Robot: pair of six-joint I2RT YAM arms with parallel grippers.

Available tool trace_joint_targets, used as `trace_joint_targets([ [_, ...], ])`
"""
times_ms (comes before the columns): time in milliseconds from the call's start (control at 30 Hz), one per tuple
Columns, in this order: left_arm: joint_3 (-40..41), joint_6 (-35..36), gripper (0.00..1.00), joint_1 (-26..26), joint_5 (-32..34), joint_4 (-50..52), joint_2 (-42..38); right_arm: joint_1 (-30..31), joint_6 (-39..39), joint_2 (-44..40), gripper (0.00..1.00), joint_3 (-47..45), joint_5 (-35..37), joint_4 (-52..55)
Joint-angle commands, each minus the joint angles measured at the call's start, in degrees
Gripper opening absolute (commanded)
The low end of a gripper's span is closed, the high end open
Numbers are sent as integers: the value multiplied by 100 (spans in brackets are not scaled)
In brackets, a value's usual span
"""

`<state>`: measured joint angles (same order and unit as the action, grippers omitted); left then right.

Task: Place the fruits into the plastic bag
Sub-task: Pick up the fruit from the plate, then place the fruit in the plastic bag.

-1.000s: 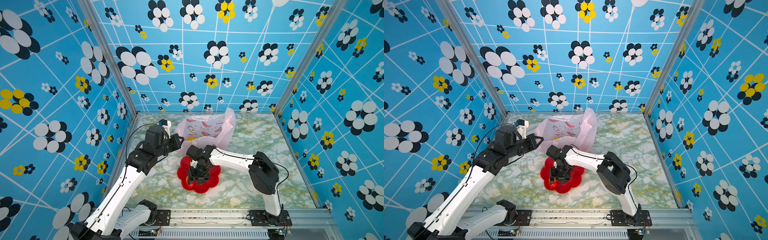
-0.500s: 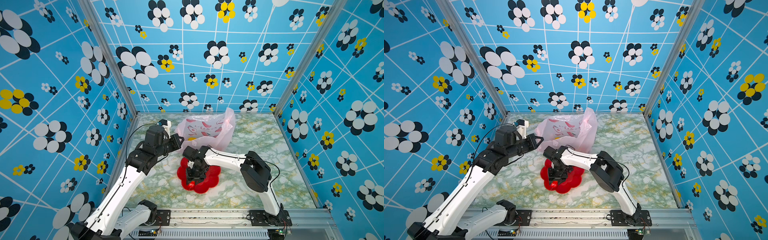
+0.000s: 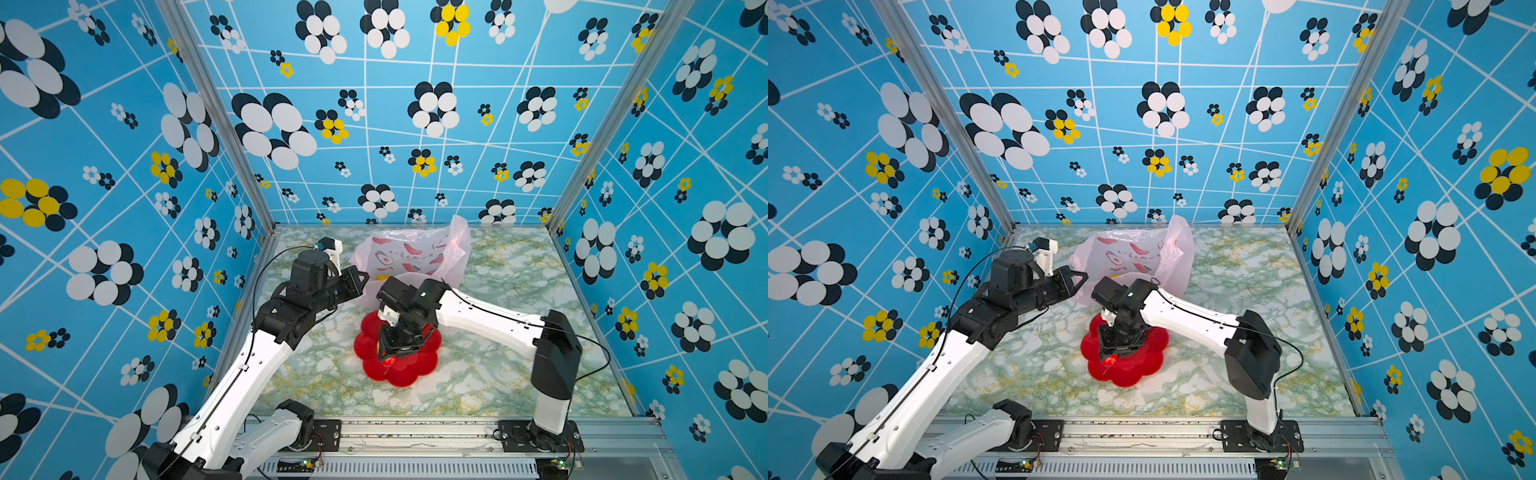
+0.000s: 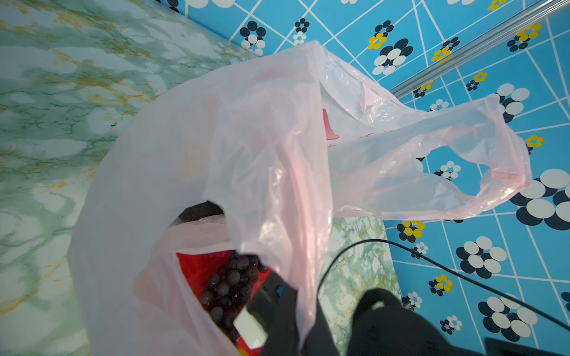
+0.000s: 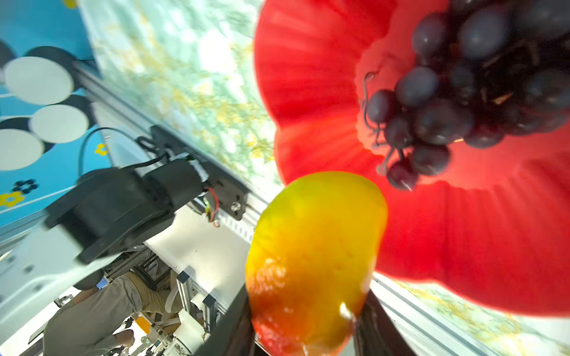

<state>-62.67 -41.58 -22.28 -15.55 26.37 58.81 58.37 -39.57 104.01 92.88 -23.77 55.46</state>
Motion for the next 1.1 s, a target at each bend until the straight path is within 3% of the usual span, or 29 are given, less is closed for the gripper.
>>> trace_joint_targets([
  [0,11,-61,0,-48,82,-223,61,25,65,-585,43,-325,-33,207],
  [133,-23,-67,0,-62,78,-288,126,9,135,-1142,43,-138,242,331],
  [333,-160,-48,0,-173,43,-318,266,-233,239,-1070,44,1397,585,726],
  [533,-153,-34,0,-242,39,-273,187,-901,436,-188,44,3379,1017,1557],
  [767,-92,-34,0,-249,52,-204,-16,-1485,969,1593,44,5641,1315,2601],
  [1067,-114,14,0,-251,16,-67,-129,-1894,1005,2696,47,5963,1298,2617],
])
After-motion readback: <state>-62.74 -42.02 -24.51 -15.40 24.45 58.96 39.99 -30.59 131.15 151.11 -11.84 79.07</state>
